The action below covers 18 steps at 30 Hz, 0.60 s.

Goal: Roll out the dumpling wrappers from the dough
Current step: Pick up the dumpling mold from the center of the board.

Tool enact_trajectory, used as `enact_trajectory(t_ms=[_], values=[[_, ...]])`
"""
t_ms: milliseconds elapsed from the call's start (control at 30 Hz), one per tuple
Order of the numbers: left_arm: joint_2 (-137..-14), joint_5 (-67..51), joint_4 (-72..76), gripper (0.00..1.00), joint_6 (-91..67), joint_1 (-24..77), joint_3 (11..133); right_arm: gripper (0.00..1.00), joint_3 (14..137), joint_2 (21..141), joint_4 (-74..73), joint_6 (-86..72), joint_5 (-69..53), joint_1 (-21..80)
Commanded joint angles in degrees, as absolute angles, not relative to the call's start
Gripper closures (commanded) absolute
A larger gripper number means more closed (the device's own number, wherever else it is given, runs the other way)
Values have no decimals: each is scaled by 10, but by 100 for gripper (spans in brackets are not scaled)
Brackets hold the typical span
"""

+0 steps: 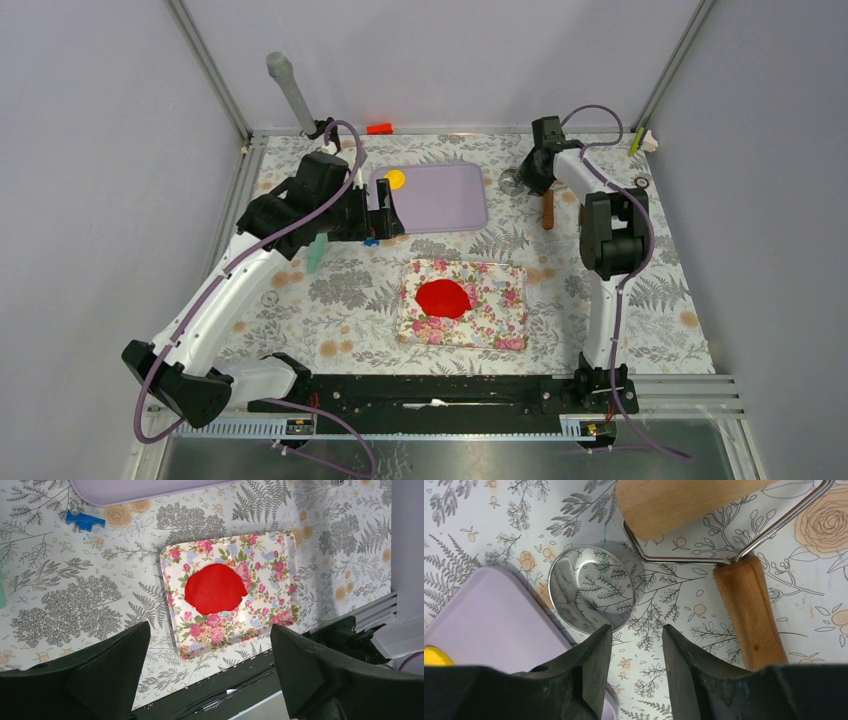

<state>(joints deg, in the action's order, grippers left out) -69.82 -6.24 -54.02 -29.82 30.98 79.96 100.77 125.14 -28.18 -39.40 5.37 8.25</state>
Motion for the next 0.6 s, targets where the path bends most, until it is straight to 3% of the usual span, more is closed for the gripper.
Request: enact_trajectory(t_ms=[0,367,467,533,567], values=[[-696,-82,-500,1,-293,306,804,52,1041,1270,-295,-424,70,85],[-698,-92,-498,1,-281,305,790,68,1066,1309,-299,-442,75,84],[-699,-94,-499,1,-280,305,785,83,1056,1293,-300,-441,74,85],[-700,-86,-500,1,-279,305,787,100,1036,1263,-300,-433,75,89],[-700,-83,-501,1,-279,305,790,100,1016,1238,-290,-421,82,95]])
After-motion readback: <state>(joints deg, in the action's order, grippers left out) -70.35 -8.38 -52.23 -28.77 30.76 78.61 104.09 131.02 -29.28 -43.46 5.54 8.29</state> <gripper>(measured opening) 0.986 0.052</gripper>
